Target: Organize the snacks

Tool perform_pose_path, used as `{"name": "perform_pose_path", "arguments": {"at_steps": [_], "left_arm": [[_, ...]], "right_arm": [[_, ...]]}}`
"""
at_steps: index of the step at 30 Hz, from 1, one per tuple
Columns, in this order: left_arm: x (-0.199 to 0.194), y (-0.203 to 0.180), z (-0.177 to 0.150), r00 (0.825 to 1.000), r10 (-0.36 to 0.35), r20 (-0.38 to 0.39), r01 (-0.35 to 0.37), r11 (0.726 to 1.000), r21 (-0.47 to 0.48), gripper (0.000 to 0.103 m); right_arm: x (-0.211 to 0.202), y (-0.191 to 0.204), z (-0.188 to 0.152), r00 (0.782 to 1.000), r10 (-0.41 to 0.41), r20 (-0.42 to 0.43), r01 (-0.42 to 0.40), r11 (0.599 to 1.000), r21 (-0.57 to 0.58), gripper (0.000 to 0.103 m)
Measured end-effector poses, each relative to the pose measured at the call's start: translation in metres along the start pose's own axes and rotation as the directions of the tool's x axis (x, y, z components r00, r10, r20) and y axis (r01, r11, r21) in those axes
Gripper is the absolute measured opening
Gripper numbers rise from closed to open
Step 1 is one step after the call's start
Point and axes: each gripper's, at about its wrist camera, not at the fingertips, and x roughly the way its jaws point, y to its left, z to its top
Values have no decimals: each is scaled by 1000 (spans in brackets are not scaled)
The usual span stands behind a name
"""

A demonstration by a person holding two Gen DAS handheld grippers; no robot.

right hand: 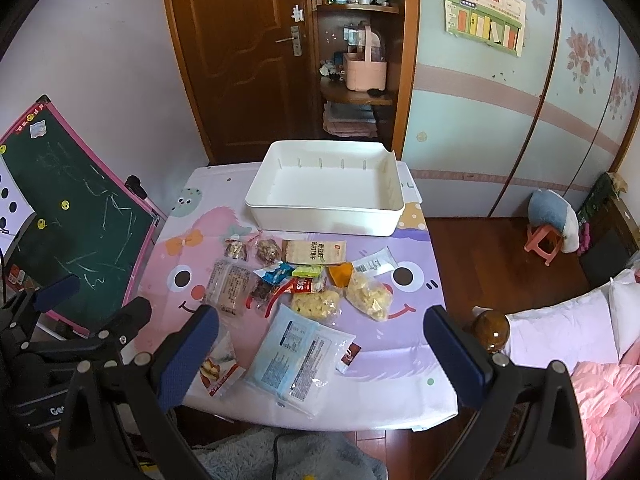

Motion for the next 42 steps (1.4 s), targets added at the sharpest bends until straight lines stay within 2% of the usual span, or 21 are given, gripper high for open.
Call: {"name": "perform_pose_path", "arguments": {"at_steps": [26, 37, 42], "left_arm": [[-2, 13, 13, 1000, -16, 4, 16, 1000, -7, 102], [29, 22, 4, 992, -44, -116, 45, 999, 3, 102], [49, 34, -7, 989, -26, -148, 24, 1000, -16, 102]], "right_arm": [[-5, 10, 11, 999, 24, 21, -23, 1000, -16, 102], [25, 12, 1, 996, 40, -75, -40, 999, 2, 102], [42, 12, -4, 992, 46, -117, -46, 999, 7, 102]]}}
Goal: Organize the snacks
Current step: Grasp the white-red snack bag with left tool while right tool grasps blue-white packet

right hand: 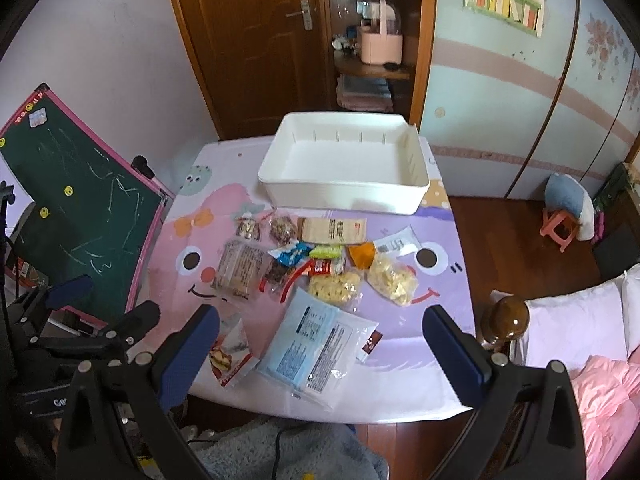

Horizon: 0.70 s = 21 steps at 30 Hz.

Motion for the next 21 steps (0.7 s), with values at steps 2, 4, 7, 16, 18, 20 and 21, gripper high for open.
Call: {"name": "perform_pose_path", "arguments": {"at_steps": [2, 4, 7, 16, 18, 20, 21], "left_arm": [[7, 5, -3, 1000, 2, -6, -2, 1000, -7, 102], [16, 10, -6, 1000, -6, -19, 6, 1000, -6, 102], [33, 12, -12, 998, -17, -52, 18, 1000, 9, 102], [104, 19, -37, 978, -56, -202, 50, 998, -35, 102], [121, 21, -42, 974, -45, -222, 34, 998, -54, 102], [138, 23, -46, 968, -56, -243, 36, 996, -86, 102], [144, 25, -47, 966, -63, -251, 39, 994, -99, 102]], "right_arm": [[11, -3, -2, 1000, 7, -29, -7, 1000, 10, 102], [21, -5, -4, 998, 13, -55, -12, 1000, 14, 102], [40, -6, -9, 995, -3, -95, 3, 1000, 4, 102], [108, -13, -39, 975, 15, -223, -17, 1000, -8, 102], [124, -17, -45, 968, 28, -248, -27, 1000, 10, 101], [136, -20, -48, 965, 44, -257, -39, 999, 22, 99], [143, -22, -51, 964, 46, -264, -40, 999, 29, 99]]}}
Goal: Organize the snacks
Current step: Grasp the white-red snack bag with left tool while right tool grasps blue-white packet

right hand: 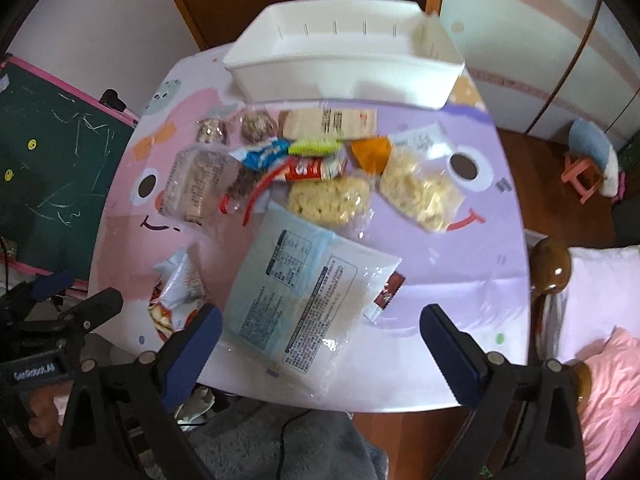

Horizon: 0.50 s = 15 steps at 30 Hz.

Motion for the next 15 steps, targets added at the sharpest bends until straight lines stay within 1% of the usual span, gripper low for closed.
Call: {"name": "perform_pose_path", "arguments": {"at_steps": [3, 7, 11, 15], "left_arm": [[23, 2, 0, 999, -17, -34, 15, 999, -38, 102], [50, 2, -1, 997, -15, -76, 10, 998, -63, 102], [73, 6, -6, 993, -20, -118, 7, 994, -109, 102], [88, 8, -10, 990, -32, -137, 12, 990, -140, 102]], "right_arm": [[19, -9, 0, 1000, 6, -16, -5, 1000, 25, 98], [42, -18, -1, 998, 25, -52, -23, 999, 41, 97], [61, -19, -2, 996, 48, -74, -45, 998, 40, 95], [74, -19, -3, 994, 69, -81, -67, 997, 38, 92]]}}
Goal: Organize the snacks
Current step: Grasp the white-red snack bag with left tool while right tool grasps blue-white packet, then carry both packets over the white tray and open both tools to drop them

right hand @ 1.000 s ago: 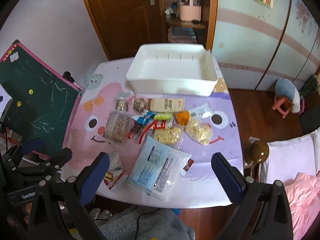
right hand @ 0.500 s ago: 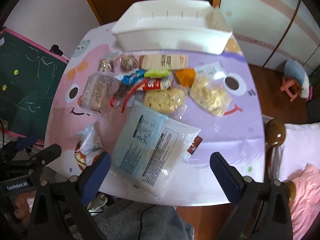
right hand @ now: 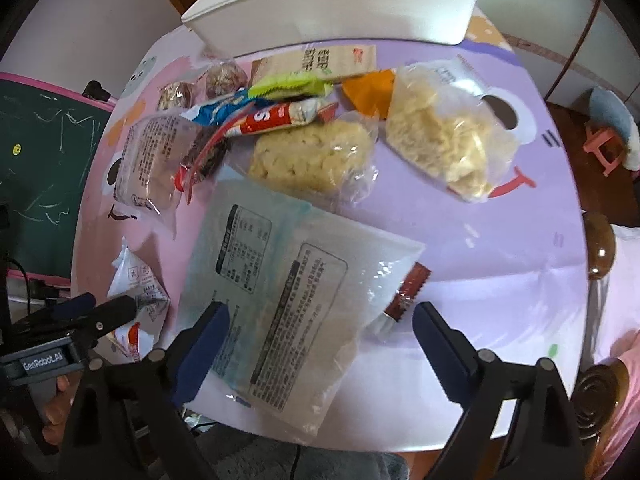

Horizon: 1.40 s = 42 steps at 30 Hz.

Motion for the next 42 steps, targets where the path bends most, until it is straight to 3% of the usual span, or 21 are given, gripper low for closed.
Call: {"name": "perform_pose_path", "arguments": {"at_steps": [5, 7, 8, 10, 11, 13, 15, 16, 22, 30, 35, 42], "left_arm": [[20, 0, -4, 999, -2, -32, 1, 1000, -14, 99], [27, -1, -5, 999, -11, -49, 11, 1000, -11, 92], [32, -3, -9, 998, -14, -57, 13, 1000, -8, 83], [35, -7, -14, 999, 9, -45, -9, 1000, 12, 67], [32, -9, -18, 999, 16, -34, -15, 999, 32, 64], [32, -14, -24, 1000, 18, -20, -17, 998, 52, 47], [32, -20, -30, 999, 42, 0, -42, 996, 82, 42], [31, -23, -33, 998, 57, 16, -58, 994, 96, 39], [12, -28, -49, 992, 83, 93, -92, 992, 88, 38], [-76, -33, -48, 965, 45, 258, -67, 995, 76, 38], [-135, -66, -27, 934, 34, 356, -77, 991, 108, 38], [-196, -100, 12, 877, 13, 480, -116, 976, 184, 38]], "right_arm": [[14, 3, 0, 999, 36, -11, -36, 999, -23, 83], [15, 5, 1, 999, 52, -7, -52, 998, -30, 78], [15, 6, 1, 998, 55, -2, -55, 998, -36, 77], [15, 8, 3, 997, 80, 5, -80, 996, -50, 62], [14, 9, 3, 995, 95, 8, -94, 994, -53, 59], [13, 8, 5, 989, 149, 8, -149, 988, -51, 37], [12, 10, 6, 986, 166, 2, -166, 984, -62, 12], [11, 13, 5, 987, 159, 6, -158, 984, -81, 10], [-13, 21, 2, 981, 187, 56, -178, 975, -135, 5], [-91, 21, 3, 963, 202, 177, -158, 959, -235, 3], [-156, 18, 12, 934, 209, 291, -121, 948, -293, 3], [-223, 18, 43, 884, 192, 426, -52, 946, -320, 3]]}}
